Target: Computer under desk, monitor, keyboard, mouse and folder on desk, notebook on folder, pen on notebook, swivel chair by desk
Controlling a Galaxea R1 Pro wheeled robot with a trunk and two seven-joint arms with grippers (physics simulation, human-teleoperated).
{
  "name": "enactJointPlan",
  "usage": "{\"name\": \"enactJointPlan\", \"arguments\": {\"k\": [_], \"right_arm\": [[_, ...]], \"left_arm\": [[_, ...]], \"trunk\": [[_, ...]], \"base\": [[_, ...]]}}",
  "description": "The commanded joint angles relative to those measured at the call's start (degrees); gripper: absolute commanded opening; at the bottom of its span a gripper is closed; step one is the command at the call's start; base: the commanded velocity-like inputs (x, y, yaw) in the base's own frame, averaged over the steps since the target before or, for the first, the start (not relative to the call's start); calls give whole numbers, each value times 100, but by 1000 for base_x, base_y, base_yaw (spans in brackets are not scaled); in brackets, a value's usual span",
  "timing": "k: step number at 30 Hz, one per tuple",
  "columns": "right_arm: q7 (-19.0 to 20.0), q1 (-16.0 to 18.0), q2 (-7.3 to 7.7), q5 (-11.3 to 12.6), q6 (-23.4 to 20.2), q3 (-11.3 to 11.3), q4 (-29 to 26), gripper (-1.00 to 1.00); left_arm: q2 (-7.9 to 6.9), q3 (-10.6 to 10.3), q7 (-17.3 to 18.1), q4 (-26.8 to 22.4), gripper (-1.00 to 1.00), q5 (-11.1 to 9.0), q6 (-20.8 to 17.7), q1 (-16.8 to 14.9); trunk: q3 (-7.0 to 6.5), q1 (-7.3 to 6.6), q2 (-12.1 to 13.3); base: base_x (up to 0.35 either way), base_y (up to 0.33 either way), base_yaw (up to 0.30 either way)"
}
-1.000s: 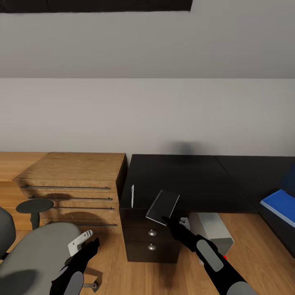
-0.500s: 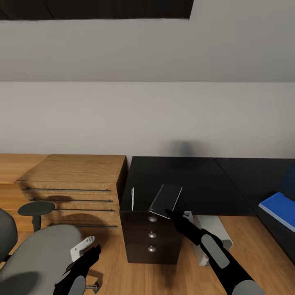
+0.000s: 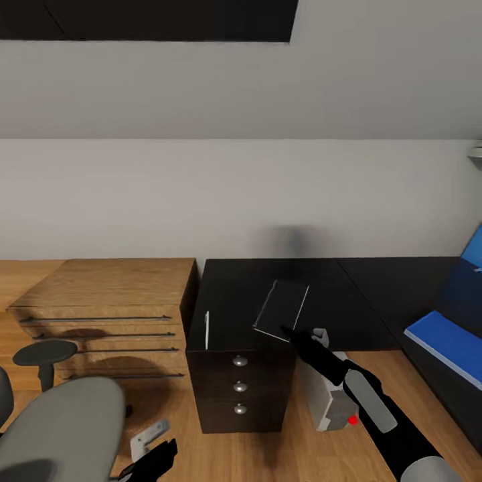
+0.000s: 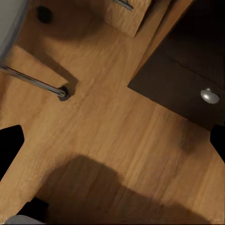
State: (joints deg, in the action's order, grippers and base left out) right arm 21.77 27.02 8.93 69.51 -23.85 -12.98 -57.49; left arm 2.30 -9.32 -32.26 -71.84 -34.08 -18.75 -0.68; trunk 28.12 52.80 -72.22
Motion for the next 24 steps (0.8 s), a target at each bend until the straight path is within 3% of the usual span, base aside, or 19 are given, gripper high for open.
{"name": "enactJointPlan", "arguments": {"k": [1,4,6,7,9,12,16,24], "right_arm": [[8,5,25,47,-24,-10,-5,-100],[21,5,235,111,-40,20,-31,-100],[21,5,302,193,-44,88,-32,-100],[14,5,359,323,-48,239,-28,-100],[7,5,379,366,-49,305,-15,-100],[1,5,392,387,-54,457,15,-100],[-7,5,396,395,-57,670,140,-100],[-8,5,397,397,-73,950,315,-100]], "left_arm": [[-1,-16,-42,136,100,21,22,11],[-2,-97,-11,493,100,313,284,31],[-2,-186,34,580,100,378,408,33],[-2,-418,82,723,100,442,518,34],[-2,-562,96,781,100,464,551,37],[-2,-635,99,848,100,473,600,34],[2,-667,93,954,100,480,957,35],[6,-685,97,1085,100,482,1345,35]], "trunk": [[-13,-23,38],[-66,-88,158],[-102,-132,238],[-102,-132,238],[-102,-132,238],[-102,-132,238],[-102,-132,238],[-90,-132,238]], "base": [[0,0,-259],[0,0,-276],[0,0,-283],[0,0,-287],[0,0,-287],[0,0,-288],[0,-31,-289],[0,-267,-290]]}}
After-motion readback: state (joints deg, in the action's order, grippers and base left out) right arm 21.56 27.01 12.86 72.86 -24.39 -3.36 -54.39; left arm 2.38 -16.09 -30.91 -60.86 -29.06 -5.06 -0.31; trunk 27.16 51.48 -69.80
